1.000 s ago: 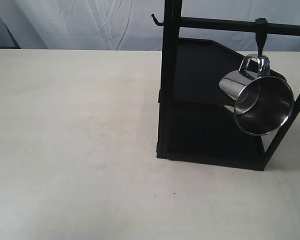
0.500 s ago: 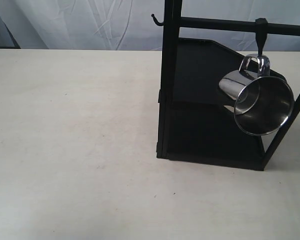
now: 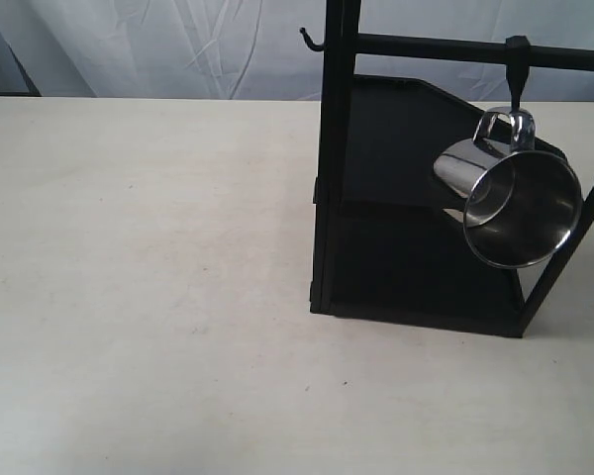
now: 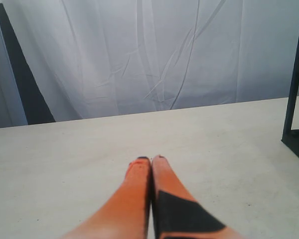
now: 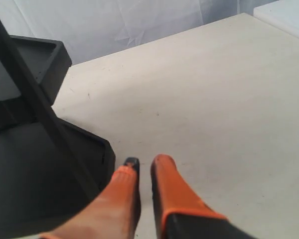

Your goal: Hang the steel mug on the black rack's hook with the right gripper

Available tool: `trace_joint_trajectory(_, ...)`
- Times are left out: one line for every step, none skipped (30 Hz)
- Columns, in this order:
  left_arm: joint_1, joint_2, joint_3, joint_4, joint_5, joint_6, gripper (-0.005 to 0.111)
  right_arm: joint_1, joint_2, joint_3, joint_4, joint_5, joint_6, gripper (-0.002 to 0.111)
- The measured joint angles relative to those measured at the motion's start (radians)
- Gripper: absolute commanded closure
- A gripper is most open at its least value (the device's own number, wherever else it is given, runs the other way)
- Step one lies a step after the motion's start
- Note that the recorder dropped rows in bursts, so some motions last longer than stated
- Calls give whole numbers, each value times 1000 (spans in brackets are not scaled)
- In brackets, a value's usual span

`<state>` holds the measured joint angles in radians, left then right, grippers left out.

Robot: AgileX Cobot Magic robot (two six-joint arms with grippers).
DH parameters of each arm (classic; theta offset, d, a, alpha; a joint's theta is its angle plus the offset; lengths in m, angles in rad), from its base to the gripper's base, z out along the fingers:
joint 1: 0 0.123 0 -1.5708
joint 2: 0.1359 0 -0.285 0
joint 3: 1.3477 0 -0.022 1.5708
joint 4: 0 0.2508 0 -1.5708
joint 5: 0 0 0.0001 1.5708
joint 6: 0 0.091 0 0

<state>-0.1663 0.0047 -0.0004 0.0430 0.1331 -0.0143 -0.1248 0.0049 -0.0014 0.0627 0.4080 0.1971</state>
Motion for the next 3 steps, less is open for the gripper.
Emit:
trace_joint_trajectory(0,0,0,0,0,0,105,0,0,0,0,0,0,96)
trace_joint_trajectory(0,0,0,0,0,0,105,0,0,0,0,0,0,96)
trace_joint_trajectory(0,0,0,0,0,0,105,0,0,0,0,0,0,96)
